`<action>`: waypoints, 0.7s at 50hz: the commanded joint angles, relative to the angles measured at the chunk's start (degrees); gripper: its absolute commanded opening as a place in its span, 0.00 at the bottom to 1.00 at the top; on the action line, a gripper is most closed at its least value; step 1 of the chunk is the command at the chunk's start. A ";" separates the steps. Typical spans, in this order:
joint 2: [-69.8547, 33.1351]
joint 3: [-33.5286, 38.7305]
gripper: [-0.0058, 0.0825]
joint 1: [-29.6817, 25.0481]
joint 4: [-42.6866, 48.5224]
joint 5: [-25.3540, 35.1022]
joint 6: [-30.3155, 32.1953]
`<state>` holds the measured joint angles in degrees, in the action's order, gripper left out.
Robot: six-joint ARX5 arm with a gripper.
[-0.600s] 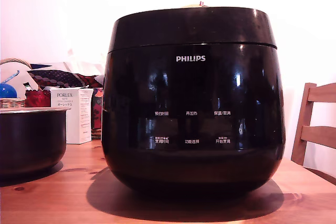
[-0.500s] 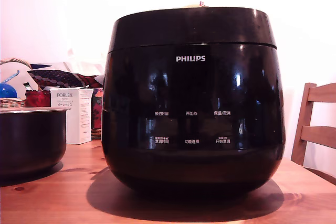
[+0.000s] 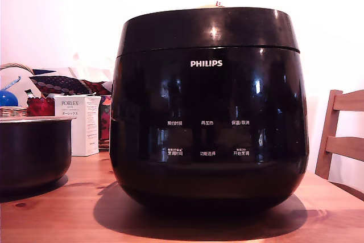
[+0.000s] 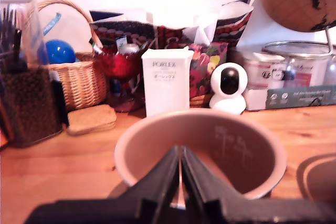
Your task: Open the rice cooker by pressing the large metal button on the top of its lid with medium force
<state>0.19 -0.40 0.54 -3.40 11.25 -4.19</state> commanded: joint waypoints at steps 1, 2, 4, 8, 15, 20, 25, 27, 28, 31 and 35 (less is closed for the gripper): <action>0.55 1.88 0.04 0.02 -1.66 1.99 -0.50; 0.55 1.88 0.04 0.02 -2.05 2.56 -2.67; 0.55 1.88 0.04 0.02 -2.71 3.96 -2.67; 0.55 1.88 0.04 0.02 -3.54 7.02 -5.68; 0.55 1.79 0.04 -1.14 -6.73 11.32 -8.79; 0.55 1.14 0.04 -2.67 -8.76 11.93 -9.73; 0.52 -0.46 0.04 -4.63 -8.61 12.41 -10.01; 0.50 -1.14 0.04 -5.53 -8.61 12.55 -10.03; 0.46 -1.42 0.04 -6.01 -8.61 12.52 -10.03; 0.04 -2.16 0.04 -7.37 -8.61 12.52 -10.03; -0.94 -2.69 0.04 -9.14 -8.68 12.50 -11.15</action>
<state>0.12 -2.00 -7.68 -11.42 23.57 -14.66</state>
